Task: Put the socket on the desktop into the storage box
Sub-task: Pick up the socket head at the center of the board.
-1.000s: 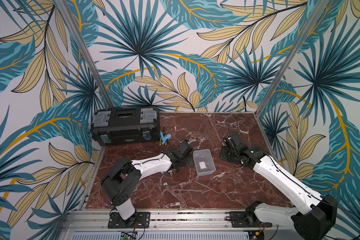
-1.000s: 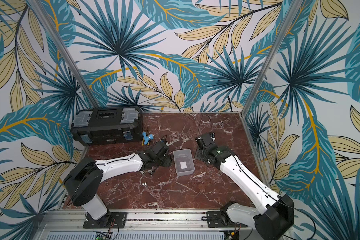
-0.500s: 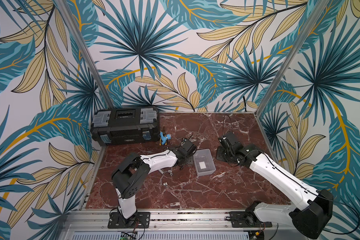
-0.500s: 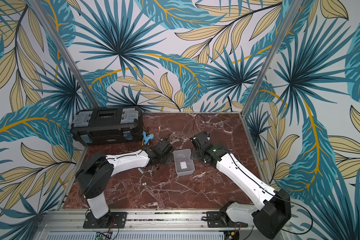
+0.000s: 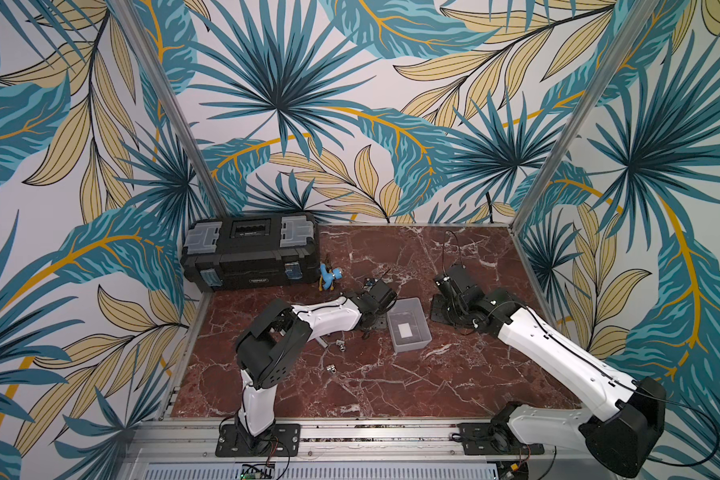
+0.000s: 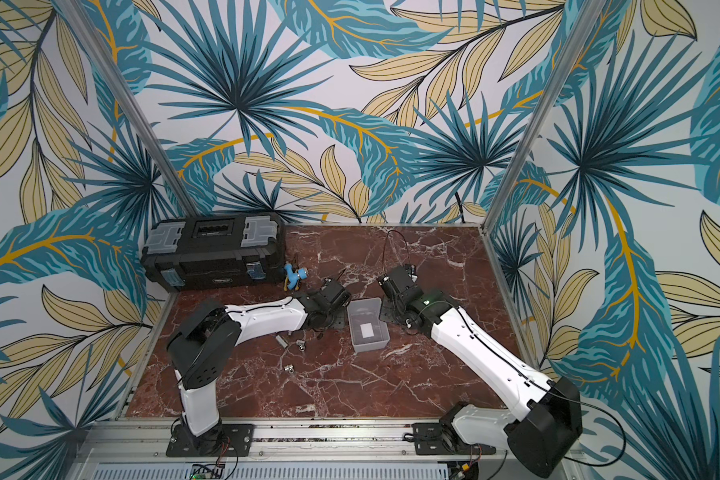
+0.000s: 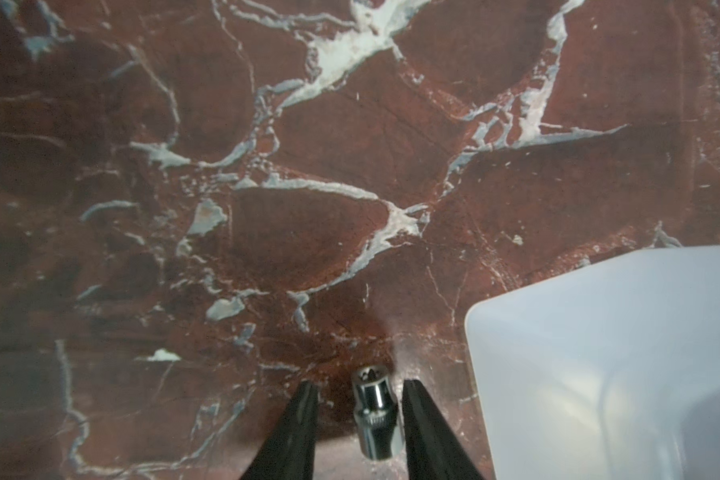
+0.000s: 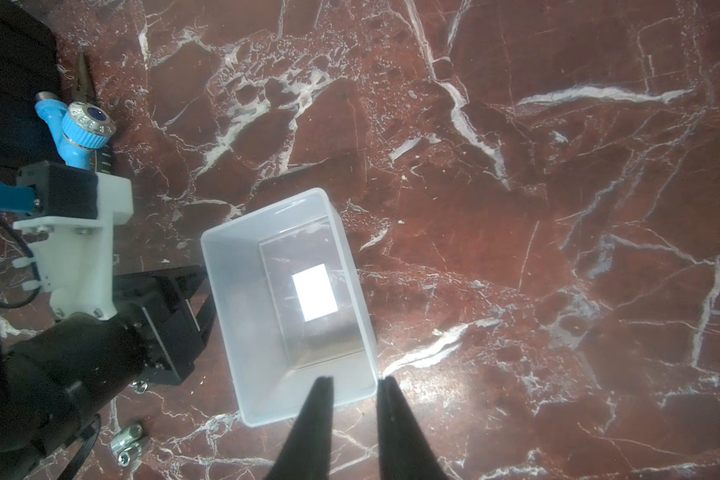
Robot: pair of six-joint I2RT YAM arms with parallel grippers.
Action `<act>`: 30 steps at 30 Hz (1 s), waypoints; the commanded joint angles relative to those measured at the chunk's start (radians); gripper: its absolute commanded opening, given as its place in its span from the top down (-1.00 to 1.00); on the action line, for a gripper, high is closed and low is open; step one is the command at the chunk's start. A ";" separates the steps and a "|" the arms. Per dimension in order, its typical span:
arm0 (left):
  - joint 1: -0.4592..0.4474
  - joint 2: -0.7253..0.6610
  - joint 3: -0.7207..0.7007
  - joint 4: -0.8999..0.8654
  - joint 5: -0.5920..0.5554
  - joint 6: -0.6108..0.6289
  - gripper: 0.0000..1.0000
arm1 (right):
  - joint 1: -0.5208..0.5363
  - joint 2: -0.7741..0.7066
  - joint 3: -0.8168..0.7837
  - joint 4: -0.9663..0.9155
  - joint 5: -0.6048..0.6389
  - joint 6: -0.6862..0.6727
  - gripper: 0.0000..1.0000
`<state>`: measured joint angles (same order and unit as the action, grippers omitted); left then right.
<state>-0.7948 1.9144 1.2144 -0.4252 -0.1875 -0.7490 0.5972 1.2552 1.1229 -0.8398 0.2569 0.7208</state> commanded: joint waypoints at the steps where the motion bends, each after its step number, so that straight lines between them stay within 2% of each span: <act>1: 0.002 0.021 0.039 -0.030 -0.020 -0.014 0.29 | 0.007 0.003 0.010 -0.022 0.022 -0.005 0.53; 11: 0.003 0.043 0.037 -0.045 -0.039 -0.016 0.44 | 0.011 0.002 0.009 -0.022 0.024 -0.004 0.55; 18: 0.003 0.033 0.039 -0.064 -0.061 -0.006 0.73 | 0.016 -0.010 0.008 -0.022 0.024 -0.004 0.55; 22: 0.003 -0.018 0.019 -0.058 -0.060 -0.010 1.00 | 0.026 -0.015 0.011 -0.014 0.013 -0.010 0.55; 27: 0.002 -0.153 -0.051 0.023 -0.029 -0.013 1.00 | 0.045 -0.022 0.007 0.021 -0.009 -0.021 0.55; 30: 0.007 -0.247 -0.121 0.135 0.060 -0.010 1.00 | 0.045 -0.023 -0.001 0.051 -0.042 -0.027 0.55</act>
<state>-0.7937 1.7607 1.1473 -0.4030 -0.1940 -0.7578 0.6376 1.2537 1.1229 -0.8200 0.2409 0.7097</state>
